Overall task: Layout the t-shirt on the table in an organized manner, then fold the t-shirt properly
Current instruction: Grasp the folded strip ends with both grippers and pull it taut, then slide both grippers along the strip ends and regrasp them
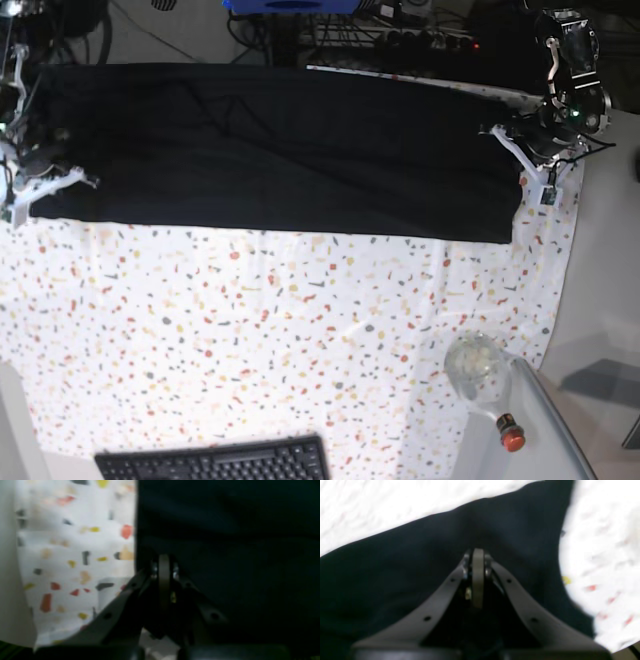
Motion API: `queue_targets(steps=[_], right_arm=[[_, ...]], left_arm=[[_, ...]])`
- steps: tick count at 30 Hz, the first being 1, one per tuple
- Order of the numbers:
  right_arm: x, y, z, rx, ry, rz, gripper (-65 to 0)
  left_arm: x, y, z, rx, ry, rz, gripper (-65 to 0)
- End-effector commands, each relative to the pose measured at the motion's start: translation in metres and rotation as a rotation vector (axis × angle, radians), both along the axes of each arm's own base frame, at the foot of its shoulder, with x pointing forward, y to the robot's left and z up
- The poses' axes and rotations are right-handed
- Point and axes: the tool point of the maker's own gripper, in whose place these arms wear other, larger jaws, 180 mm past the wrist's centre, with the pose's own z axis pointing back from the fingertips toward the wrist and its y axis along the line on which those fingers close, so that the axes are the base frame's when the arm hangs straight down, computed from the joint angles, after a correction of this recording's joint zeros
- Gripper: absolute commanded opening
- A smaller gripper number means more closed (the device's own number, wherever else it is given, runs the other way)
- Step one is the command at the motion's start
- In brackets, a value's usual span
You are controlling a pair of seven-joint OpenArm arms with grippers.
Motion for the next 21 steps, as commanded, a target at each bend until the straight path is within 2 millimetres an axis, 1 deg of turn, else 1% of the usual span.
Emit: queue_targets(steps=[1, 3, 4, 5, 7, 9, 12, 14, 15, 18, 21], right_arm=[[0.007, -0.008, -0.002, 0.002, -0.003, -0.008, -65.0], [0.009, -0.022, -0.019, 0.010, 0.045, -0.043, -65.0], [0.011, -0.027, -0.025, 0.012, 0.062, -0.056, -65.0], [0.012, -0.032, -0.032, 0.018, 0.084, -0.071, -65.0], [0.018, -0.041, -0.039, 0.027, 0.106, -0.096, -65.0], [0.029, -0.043, -0.042, 0.039, 0.112, -0.082, -65.0], [0.051, -0.046, -0.042, 0.031, 0.096, -0.022, -65.0], [0.064, -0.044, -0.046, 0.027, 0.094, -0.014, -65.0], [0.067, -0.050, -0.048, 0.015, 0.104, -0.014, -65.0], [0.083, -0.055, -0.053, -0.002, 0.106, -0.012, -65.0], [0.092, -0.063, -0.055, -0.044, 0.094, 0.001, -65.0]], left_arm=[[0.007, 0.000, 0.005, 0.012, -0.021, -0.019, -65.0], [0.000, -0.007, -0.007, -0.003, 0.017, -0.037, -65.0], [-0.003, -0.010, -0.013, -0.012, 0.035, -0.041, -65.0], [0.000, -0.013, -0.017, -0.020, 0.042, -0.044, -65.0], [0.003, -0.017, -0.026, -0.040, 0.062, -0.039, -65.0], [0.007, -0.018, -0.032, -0.053, 0.072, -0.033, -65.0], [0.020, -0.024, -0.029, -0.066, 0.048, -0.025, -65.0], [0.029, -0.025, -0.025, -0.070, 0.029, -0.022, -65.0], [0.034, -0.027, -0.024, -0.070, 0.022, -0.024, -65.0], [0.050, -0.030, -0.017, -0.076, -0.007, -0.025, -65.0], [0.062, -0.036, -0.013, -0.093, -0.030, -0.023, -65.0]])
